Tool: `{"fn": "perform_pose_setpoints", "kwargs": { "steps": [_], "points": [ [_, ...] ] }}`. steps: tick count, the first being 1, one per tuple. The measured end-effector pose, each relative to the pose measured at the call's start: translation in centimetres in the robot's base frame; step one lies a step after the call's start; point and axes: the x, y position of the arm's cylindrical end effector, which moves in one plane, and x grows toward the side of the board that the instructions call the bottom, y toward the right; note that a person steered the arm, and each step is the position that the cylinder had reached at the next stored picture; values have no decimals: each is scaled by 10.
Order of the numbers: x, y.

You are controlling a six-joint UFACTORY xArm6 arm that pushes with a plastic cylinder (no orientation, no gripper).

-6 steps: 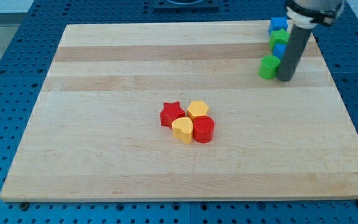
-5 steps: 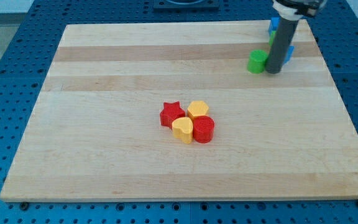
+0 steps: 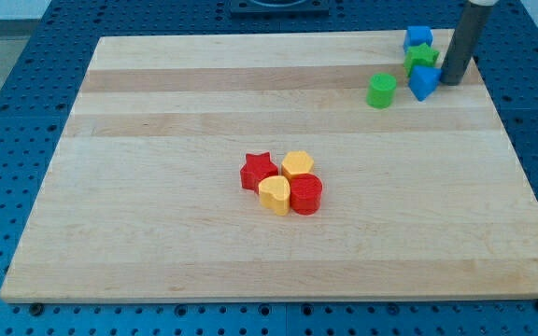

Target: Push the blue cube a bit up

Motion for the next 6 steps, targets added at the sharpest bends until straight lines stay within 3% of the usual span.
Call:
{"fn": "perform_pose_setpoints", "kwargs": {
  "steps": [3,6],
  "points": [
    [-94,12],
    [-89,-26]
  ]
}}
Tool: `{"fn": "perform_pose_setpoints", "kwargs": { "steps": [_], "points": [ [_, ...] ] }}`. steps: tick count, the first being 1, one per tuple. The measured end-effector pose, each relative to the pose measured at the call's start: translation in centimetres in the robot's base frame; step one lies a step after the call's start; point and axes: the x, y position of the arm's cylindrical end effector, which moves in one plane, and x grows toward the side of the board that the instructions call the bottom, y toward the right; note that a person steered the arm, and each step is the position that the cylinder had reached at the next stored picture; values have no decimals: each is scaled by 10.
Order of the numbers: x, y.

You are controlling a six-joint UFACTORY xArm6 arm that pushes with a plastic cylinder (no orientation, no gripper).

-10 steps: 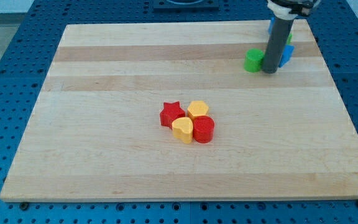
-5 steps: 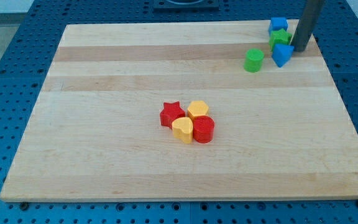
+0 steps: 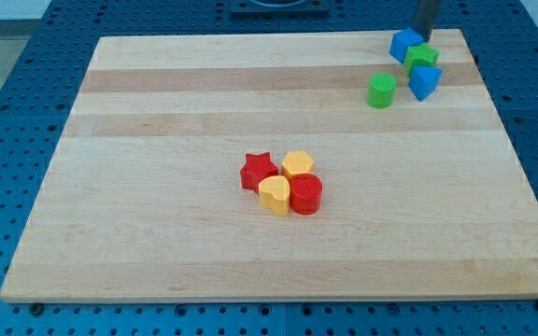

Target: Push the blue cube a bit up

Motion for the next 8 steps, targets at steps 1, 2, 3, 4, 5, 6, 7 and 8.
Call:
{"fn": "perform_pose_setpoints", "kwargs": {
  "steps": [1,2,3,4,5,6,7,8],
  "points": [
    [4,-7],
    [4,-5],
    [1,24],
    [1,35],
    [8,30],
    [23,19],
    [38,2],
    [49,-23]
  ]
}}
